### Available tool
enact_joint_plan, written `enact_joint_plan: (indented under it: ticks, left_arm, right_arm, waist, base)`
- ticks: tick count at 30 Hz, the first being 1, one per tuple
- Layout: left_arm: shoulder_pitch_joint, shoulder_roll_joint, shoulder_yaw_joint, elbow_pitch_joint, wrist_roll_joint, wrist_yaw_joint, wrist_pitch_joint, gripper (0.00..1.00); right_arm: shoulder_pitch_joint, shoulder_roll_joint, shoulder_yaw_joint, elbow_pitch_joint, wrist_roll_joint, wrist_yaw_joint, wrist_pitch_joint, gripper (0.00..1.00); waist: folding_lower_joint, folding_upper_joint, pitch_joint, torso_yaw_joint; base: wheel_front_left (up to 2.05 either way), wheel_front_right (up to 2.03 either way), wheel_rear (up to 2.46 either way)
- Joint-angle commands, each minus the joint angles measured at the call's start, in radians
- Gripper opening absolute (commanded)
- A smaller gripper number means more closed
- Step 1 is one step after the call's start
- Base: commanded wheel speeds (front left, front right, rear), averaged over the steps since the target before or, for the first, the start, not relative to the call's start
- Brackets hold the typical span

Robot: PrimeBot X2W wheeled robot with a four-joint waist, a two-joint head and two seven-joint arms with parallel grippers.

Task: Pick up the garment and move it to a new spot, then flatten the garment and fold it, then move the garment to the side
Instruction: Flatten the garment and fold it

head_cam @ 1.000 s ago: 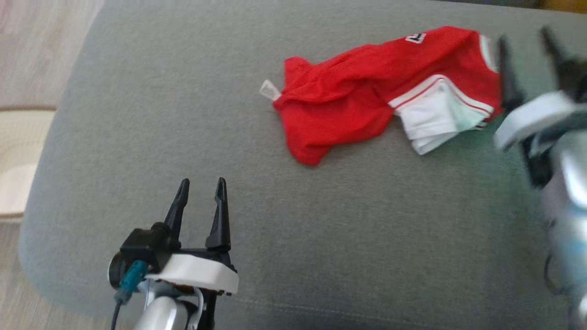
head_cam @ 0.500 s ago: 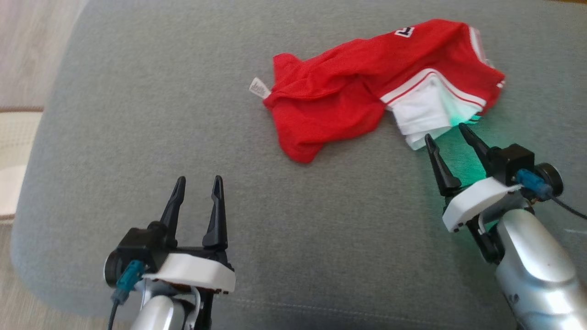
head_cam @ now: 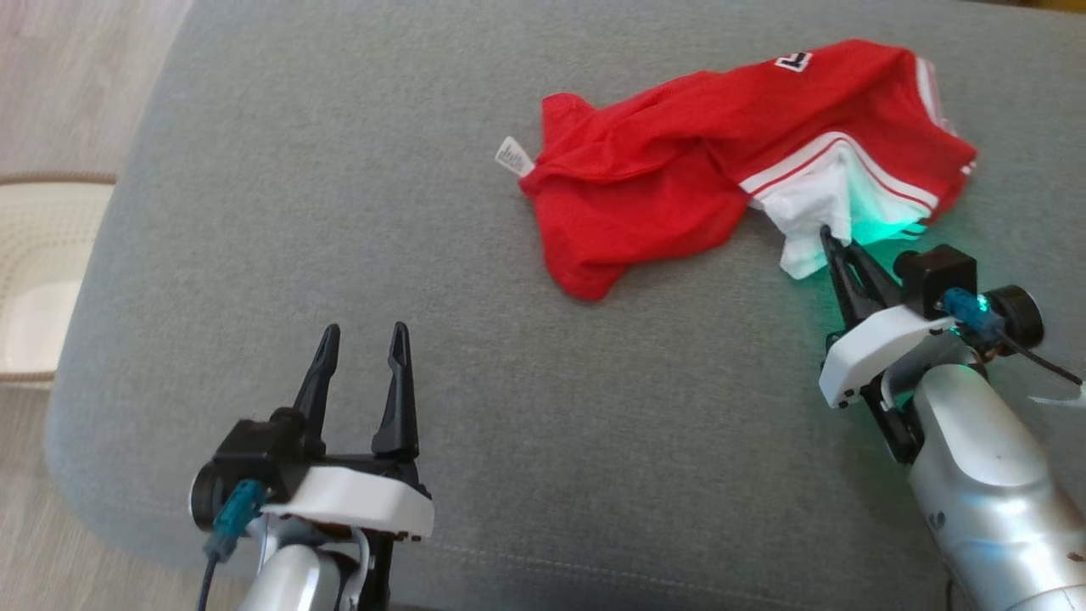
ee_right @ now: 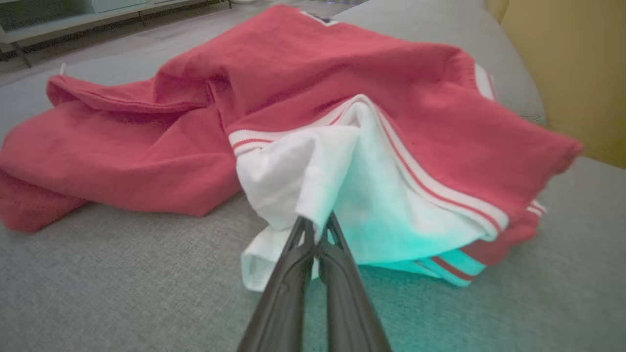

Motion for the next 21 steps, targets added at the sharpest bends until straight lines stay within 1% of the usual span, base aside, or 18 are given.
enact_joint_plan:
  ticks: [1, 5, 10, 15, 18, 21]
  left_arm:
    - [-0.027, -0.002, 0.035, -0.028, -0.003, 0.004, -0.012, 1.0]
    - [-0.013, -0.002, 0.036, -0.027, -0.004, 0.004, -0.012, 1.0]
    - [-0.001, -0.002, 0.033, -0.027, -0.006, 0.005, -0.012, 1.0]
    - [0.002, -0.002, 0.023, -0.025, -0.007, 0.004, -0.012, 1.0]
    - [0.0, -0.002, 0.021, -0.026, -0.005, 0.005, -0.012, 1.0]
    - [-0.003, -0.002, 0.022, -0.028, -0.001, 0.004, -0.012, 1.0]
  right_arm:
    - [-0.014, 0.0, 0.006, -0.029, -0.009, -0.001, -0.021, 0.0]
    - [0.019, -0.033, -0.008, -0.085, -0.039, -0.001, -0.033, 0.0]
    - [0.064, -0.111, -0.01, -0.199, -0.081, -0.001, -0.001, 0.0]
    - [0.124, -0.213, 0.007, -0.376, -0.108, -0.001, 0.086, 0.0]
    - [0.183, -0.274, 0.01, -0.483, -0.106, -0.001, 0.15, 0.0]
    - [0.258, -0.318, 0.0, -0.566, -0.107, -0.001, 0.205, 0.0]
  waist:
    - [0.0, 0.0, -0.012, -0.017]
    - [0.0, 0.0, -0.044, -0.08]
    - [0.0, 0.0, -0.069, -0.157]
    - [0.0, 0.0, -0.075, -0.217]
    - [0.0, 0.0, -0.07, -0.237]
    - [0.0, 0.0, -0.06, -0.246]
  base:
    - [0.0, 0.0, 0.0]
    - [0.0, 0.0, 0.0]
    - [0.0, 0.0, 0.0]
    - [0.0, 0.0, 0.0]
    - [0.0, 0.0, 0.0]
    - [0.0, 0.0, 0.0]
